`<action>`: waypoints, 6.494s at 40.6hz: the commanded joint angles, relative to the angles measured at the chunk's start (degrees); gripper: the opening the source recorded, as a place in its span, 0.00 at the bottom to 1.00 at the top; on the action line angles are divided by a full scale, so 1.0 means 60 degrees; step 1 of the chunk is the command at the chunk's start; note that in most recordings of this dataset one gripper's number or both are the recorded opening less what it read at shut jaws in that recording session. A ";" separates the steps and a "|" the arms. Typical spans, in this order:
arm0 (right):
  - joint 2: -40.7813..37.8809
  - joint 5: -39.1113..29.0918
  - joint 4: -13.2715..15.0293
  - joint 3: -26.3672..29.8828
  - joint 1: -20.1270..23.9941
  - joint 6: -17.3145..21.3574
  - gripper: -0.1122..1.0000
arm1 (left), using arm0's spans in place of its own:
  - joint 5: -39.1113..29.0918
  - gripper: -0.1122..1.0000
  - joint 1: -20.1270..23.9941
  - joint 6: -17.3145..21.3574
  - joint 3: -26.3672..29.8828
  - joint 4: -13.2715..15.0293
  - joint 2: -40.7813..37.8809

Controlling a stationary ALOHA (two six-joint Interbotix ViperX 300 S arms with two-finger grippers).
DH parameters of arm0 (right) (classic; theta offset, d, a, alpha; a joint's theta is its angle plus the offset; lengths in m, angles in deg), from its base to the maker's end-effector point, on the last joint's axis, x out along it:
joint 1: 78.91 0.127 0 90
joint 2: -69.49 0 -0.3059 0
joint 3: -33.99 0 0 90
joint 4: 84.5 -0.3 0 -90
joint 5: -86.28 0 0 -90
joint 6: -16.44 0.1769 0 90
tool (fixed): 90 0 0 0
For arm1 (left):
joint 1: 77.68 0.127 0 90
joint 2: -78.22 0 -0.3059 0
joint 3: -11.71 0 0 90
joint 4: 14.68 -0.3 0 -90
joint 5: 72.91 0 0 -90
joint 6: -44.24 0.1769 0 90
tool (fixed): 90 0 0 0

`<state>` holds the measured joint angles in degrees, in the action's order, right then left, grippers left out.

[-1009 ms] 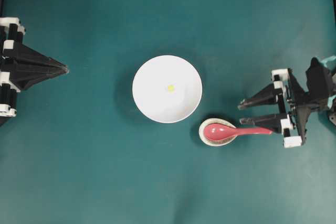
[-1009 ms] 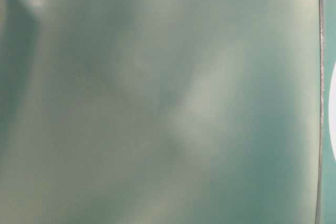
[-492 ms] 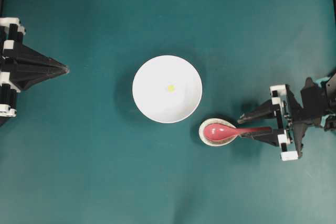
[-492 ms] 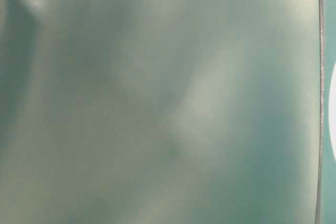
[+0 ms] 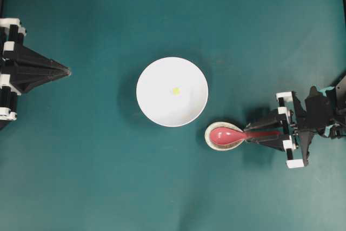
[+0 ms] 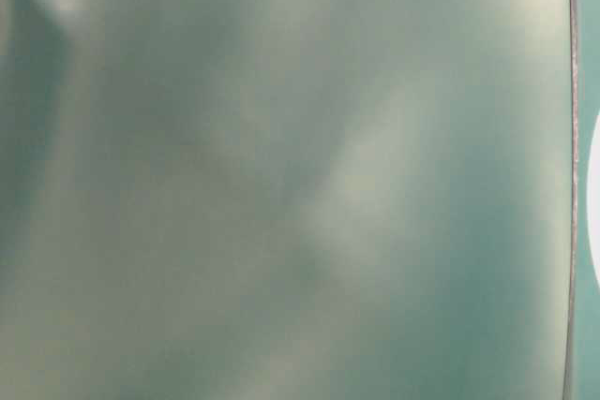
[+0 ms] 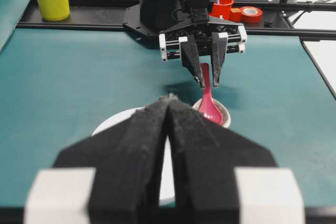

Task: Scoop the yellow hexagonal prism block from the bowl with a spoon using the right arm.
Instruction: 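Close the right gripper on the red spoon handle, then lift the red spoon out of the speckled spoon rest, then carry the spoon over the white bowl and lower it inside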

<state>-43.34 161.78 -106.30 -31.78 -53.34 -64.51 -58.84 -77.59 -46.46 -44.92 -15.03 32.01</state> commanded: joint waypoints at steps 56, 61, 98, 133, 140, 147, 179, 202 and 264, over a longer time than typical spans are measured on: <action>0.0073 -0.0659 -0.0337 0.0073 0.0161 0.0000 0.57 | -0.0044 0.10 -0.0015 -0.0015 0.0176 -0.0029 -0.0073; 0.0073 -0.0835 -0.0322 0.0103 0.0146 -0.0029 0.57 | -0.0029 0.10 -0.0015 -0.0015 0.0161 -0.0015 -0.0073; 0.0073 -0.1025 -0.0176 0.0161 0.0161 -0.0073 0.57 | -0.0044 0.10 -0.0015 0.0000 0.0161 -0.0029 -0.0073; 0.0308 -0.1084 -0.0161 0.0132 0.0161 -0.0234 0.44 | -0.0029 0.10 -0.0015 0.0000 0.0176 -0.0029 -0.0073; 0.0322 -0.1084 -0.0176 0.0132 0.0161 -0.0234 0.32 | -0.0029 0.10 -0.0015 0.0000 0.0176 -0.0029 -0.0073; 0.0718 -0.1216 -0.0176 0.0132 0.0161 -0.0234 0.32 | -0.0029 0.10 -0.0015 0.0000 0.0176 -0.0029 -0.0088; 0.6108 -0.7515 -0.0234 0.1465 -0.1509 -0.2329 0.32 | -0.0044 0.10 -0.0015 -0.0015 0.0176 -0.0029 -0.0044; 0.6797 -1.2246 -0.0190 0.3735 -0.4028 -0.2959 0.32 | -0.0044 0.10 -0.0015 -0.0015 0.0190 -0.0029 0.0015; 0.2886 -1.8237 0.0938 0.8086 -0.5566 -0.2607 0.32 | -0.0029 0.10 -0.0015 -0.0015 0.0190 -0.0029 -0.0059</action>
<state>-26.56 52.36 -100.85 15.42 -86.73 -80.50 -59.37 -77.59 -46.46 -44.92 -15.12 32.19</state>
